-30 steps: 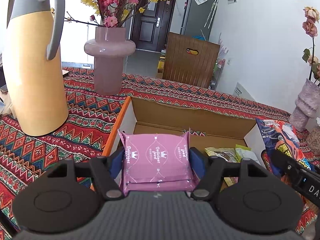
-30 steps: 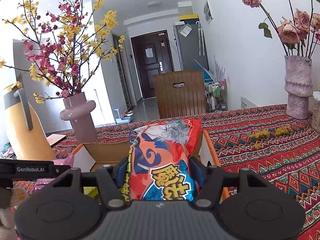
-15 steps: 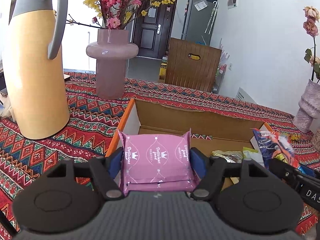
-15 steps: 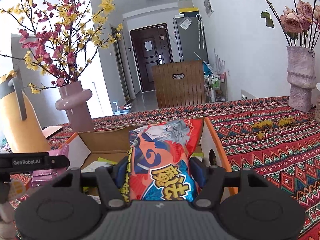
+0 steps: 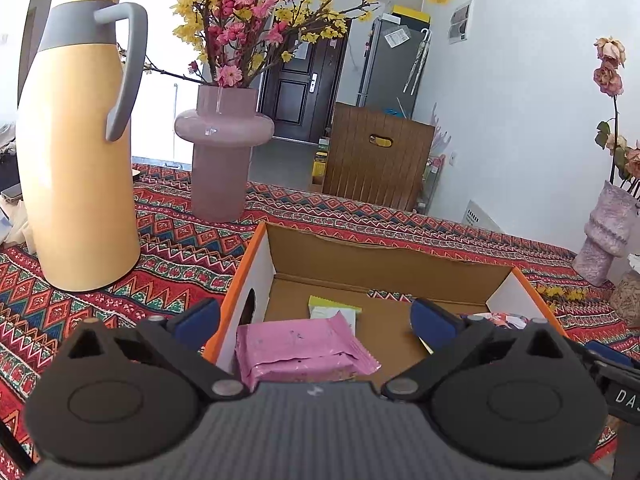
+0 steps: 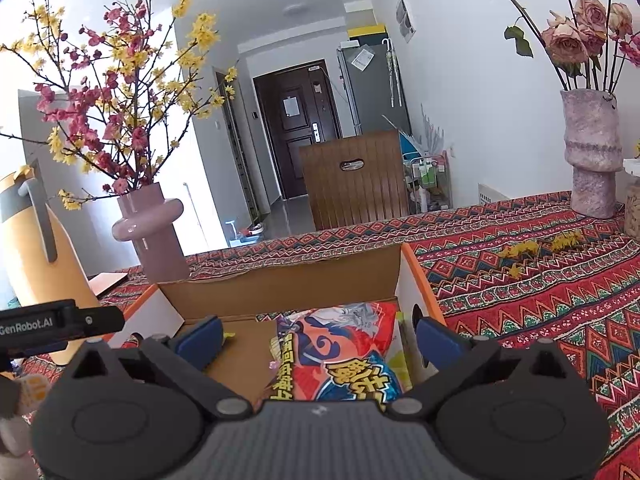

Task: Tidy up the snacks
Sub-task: 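Withdraw both grippers from the box toward the remaining snacks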

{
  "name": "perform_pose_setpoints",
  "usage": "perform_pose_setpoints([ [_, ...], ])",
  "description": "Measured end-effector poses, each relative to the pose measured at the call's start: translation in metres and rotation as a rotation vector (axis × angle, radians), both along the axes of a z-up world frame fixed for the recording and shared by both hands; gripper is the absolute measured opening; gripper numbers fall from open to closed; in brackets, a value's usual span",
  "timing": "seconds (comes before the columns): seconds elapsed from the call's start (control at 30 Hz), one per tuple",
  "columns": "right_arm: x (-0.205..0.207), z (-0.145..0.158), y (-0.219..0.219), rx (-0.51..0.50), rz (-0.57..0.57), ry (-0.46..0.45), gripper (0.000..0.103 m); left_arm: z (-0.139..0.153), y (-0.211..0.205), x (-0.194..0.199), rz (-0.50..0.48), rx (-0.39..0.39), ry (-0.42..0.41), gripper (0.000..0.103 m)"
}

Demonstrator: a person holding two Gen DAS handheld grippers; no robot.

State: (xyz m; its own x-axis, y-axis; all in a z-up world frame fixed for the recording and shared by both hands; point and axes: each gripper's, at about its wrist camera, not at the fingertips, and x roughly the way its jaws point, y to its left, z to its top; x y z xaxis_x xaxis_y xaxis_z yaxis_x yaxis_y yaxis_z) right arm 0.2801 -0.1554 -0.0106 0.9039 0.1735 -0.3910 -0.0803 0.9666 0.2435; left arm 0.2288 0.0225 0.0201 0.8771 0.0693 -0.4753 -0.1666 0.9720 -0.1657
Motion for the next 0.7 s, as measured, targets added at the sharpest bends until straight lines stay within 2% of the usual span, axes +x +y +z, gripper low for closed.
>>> perform_pose_setpoints([
  [0.4, -0.006, 0.011, 0.002, -0.029, 0.002, -0.024, 0.103, 0.019, -0.004, -0.019, 0.000, -0.003, -0.037, 0.103],
  [0.7, -0.028, 0.028, 0.010, -0.062, 0.015, -0.063, 0.103, 0.031, -0.001, -0.045, -0.001, 0.005, -0.053, 0.103],
])
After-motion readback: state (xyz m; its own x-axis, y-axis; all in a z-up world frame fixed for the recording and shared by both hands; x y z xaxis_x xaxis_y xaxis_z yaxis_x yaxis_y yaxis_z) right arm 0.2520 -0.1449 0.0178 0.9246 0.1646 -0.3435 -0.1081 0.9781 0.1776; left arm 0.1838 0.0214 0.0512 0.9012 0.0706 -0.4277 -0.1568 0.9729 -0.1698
